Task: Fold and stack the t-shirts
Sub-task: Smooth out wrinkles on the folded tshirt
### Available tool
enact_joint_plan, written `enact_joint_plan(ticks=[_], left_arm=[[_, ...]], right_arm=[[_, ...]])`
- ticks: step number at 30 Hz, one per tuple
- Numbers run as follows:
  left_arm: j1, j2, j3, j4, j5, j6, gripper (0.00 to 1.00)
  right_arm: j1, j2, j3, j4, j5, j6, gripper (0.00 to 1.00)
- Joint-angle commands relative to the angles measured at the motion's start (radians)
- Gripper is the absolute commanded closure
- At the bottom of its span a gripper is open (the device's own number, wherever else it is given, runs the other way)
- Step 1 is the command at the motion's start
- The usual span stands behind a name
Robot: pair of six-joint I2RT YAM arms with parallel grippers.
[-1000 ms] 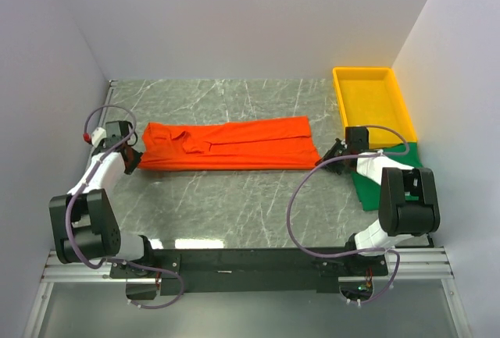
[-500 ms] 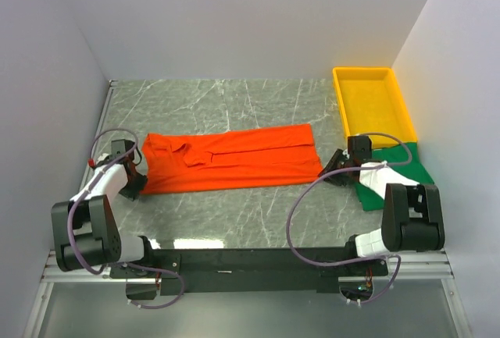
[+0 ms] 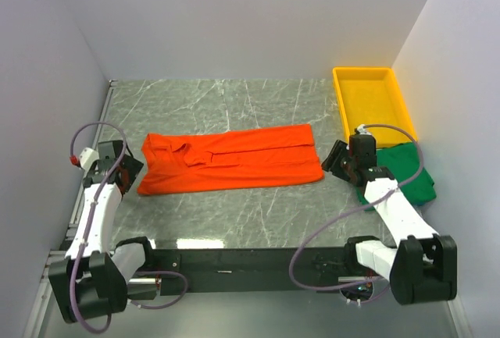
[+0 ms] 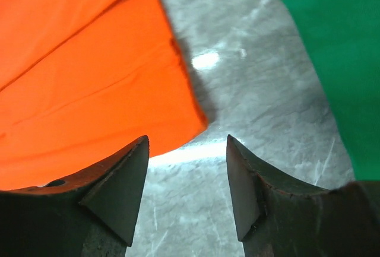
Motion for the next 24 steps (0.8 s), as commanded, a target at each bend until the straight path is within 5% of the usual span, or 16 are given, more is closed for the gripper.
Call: enact_joint_plan(ticks=[1,4,8,15,24], left_arm=[[-0.002,-0.068,0.063,-0.013,0.004,0.044,0.03],[-0.054,-0.106,0.049,0.042,0.154,0.035,0.07],[-0.221,-0.103,-0.047,0.308,0.281,-0.019,0.06],[-0.355,0.126,-0.037,0.546,0.255,-0.074,0.02],[-0.403,0.377,0.089,0.596,0.230,-0.080,0.05]], right_arm=[[0.051,-0.084,0.024,-0.022,0.059,-0.041,0.38],[0.113,-0.130,0.010,-0.031,0.094,-0.047,0.38],[0.146,-0.142,0.001,-0.028,0.065,-0.049,0.38],[0.163,-0.156,-0.033,-0.006,0.020,-0.063,0.38],[0.164,-0.179,-0.045,-0.008,0.031,-0.080,0.38]])
